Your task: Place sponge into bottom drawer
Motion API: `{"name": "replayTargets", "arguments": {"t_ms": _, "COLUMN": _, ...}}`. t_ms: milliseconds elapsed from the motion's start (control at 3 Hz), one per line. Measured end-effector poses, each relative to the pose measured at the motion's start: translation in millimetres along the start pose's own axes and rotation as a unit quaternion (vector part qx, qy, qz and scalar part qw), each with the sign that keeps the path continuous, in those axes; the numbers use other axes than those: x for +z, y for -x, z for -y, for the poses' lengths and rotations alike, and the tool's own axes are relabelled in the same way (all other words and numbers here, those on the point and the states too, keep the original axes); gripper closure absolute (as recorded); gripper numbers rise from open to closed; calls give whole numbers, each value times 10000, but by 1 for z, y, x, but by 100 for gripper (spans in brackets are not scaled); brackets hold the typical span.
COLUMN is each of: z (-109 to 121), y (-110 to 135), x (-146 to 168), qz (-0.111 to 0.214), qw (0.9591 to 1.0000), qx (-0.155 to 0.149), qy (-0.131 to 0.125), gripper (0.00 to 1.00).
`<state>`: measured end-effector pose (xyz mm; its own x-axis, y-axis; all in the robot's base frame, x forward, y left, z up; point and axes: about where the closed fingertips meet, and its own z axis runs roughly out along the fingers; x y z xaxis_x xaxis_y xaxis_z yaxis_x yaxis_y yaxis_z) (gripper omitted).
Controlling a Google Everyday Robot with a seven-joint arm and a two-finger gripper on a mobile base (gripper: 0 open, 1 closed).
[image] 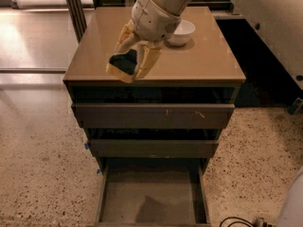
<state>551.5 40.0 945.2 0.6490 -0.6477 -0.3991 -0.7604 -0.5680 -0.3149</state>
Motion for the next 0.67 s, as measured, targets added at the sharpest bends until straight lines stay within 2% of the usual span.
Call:
{"name": "replayTargets", "arguments": {"t_ms": 333, "z": -16, "y": 0, "x": 1, "qz": -33, "qw": 9998, "qx": 168, "qy": 34, "gripper": 100}}
{"name": "replayTargets", "arguments": {"t_ms": 667, "z": -54, "y": -3, "x": 6, "qz": -28, "qw": 9982, "qx": 586, "qy": -152, "gripper": 100}}
